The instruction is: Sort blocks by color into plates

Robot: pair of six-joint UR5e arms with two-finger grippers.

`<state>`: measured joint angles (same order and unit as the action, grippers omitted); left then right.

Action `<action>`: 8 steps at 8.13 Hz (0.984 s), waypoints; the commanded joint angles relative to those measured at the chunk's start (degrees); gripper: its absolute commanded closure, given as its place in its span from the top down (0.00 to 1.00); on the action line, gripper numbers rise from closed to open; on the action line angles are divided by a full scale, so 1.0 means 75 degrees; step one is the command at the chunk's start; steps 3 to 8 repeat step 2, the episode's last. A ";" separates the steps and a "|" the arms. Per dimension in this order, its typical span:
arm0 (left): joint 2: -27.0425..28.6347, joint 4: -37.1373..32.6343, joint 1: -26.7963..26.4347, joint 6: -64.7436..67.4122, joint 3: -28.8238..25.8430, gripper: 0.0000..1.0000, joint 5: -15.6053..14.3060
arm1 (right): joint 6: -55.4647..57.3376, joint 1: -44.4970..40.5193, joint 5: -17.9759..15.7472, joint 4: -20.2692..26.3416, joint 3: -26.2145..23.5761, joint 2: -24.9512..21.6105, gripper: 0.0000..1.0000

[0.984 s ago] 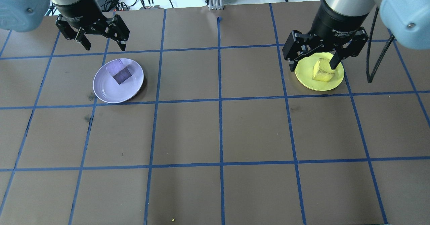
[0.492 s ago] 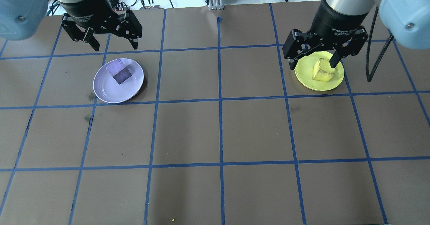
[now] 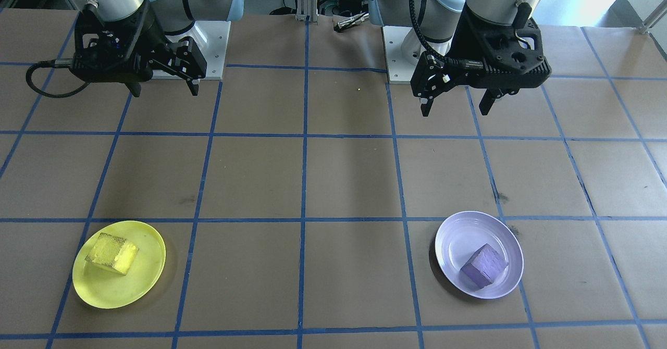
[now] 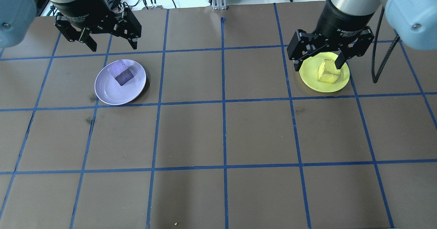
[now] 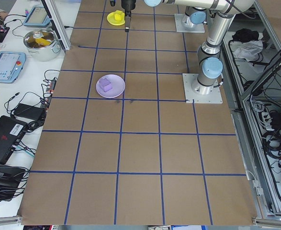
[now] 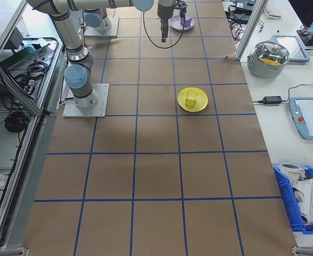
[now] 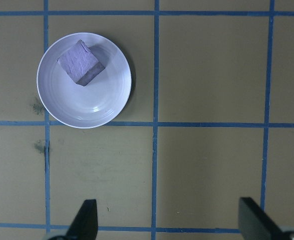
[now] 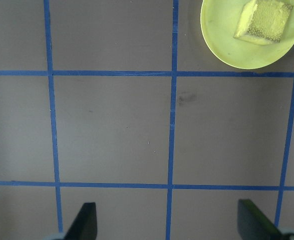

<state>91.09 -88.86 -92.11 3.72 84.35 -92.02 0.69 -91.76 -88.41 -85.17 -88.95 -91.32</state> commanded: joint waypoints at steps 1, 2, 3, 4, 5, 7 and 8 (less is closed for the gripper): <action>-0.0051 0.0024 -0.0001 -0.0004 0.0015 1.00 0.0011 | -0.0010 0.0000 -0.0013 0.0000 0.0000 0.0001 1.00; -0.0040 0.0024 -0.0001 -0.0004 0.0015 1.00 0.0011 | -0.0010 0.0000 -0.0013 0.0000 0.0000 0.0001 1.00; -0.0040 0.0024 -0.0001 -0.0004 0.0015 1.00 0.0011 | -0.0010 0.0000 -0.0013 0.0000 0.0000 0.0001 1.00; -0.0040 0.0024 -0.0001 -0.0004 0.0015 1.00 0.0011 | -0.0010 0.0000 -0.0013 0.0000 0.0000 0.0001 1.00; -0.0040 0.0024 -0.0001 -0.0004 0.0015 1.00 0.0011 | -0.0010 0.0000 -0.0013 0.0000 0.0000 0.0001 1.00; -0.0040 0.0024 -0.0001 -0.0004 0.0015 1.00 0.0011 | -0.0010 0.0000 -0.0013 0.0000 0.0000 0.0001 1.00; -0.0040 0.0024 -0.0001 -0.0004 0.0015 1.00 0.0011 | -0.0010 0.0000 -0.0013 0.0000 0.0000 0.0001 1.00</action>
